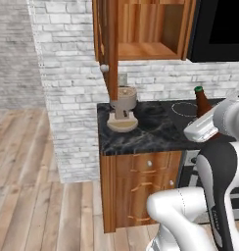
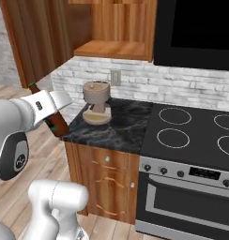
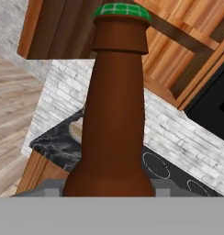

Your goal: Pick the beer from the counter and place it in the open cabinet.

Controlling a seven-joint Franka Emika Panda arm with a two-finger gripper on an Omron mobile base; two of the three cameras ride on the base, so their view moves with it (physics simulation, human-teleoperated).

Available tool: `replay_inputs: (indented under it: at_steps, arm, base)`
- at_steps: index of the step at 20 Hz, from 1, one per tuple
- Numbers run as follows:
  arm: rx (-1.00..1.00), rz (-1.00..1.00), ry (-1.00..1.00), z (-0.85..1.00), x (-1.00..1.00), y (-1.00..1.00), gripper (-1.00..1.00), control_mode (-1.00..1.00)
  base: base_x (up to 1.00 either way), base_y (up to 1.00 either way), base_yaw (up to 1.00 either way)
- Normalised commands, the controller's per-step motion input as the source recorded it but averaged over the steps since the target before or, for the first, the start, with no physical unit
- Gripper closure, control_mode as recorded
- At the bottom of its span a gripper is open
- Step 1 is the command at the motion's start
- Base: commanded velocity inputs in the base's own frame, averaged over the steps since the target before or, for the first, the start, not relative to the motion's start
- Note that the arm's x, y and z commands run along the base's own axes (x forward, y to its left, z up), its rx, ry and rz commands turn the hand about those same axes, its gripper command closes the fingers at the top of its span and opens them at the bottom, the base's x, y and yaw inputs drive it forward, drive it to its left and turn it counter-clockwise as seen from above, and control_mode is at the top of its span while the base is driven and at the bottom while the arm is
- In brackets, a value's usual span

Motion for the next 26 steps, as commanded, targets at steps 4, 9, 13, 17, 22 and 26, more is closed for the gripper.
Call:
replay_inputs:
  at_steps: [4,9,13,17,22,26]
  arm:
    - [0.00,0.00,0.00,0.00,0.00,0.00,1.00,1.00]
    - [0.00,0.00,0.00,0.00,0.00,0.00,1.00,1.00]
    - [0.00,0.00,0.00,0.00,0.00,0.00,1.00,1.00]
    - [0.00,0.00,0.00,0.00,0.00,0.00,1.00,1.00]
    - [0.00,0.00,0.00,0.00,0.00,0.00,1.00,1.00]
    - [0.00,0.00,0.00,0.00,0.00,0.00,1.00,1.00]
  base:
    - [0.47,-0.19,-0.05]
    - [0.29,-0.30,-0.05]
    - [0.23,-0.38,-0.07]
    - [0.33,-0.32,-0.07]
    - [0.43,-0.26,-0.07]
    - [0.45,-0.21,-0.06]
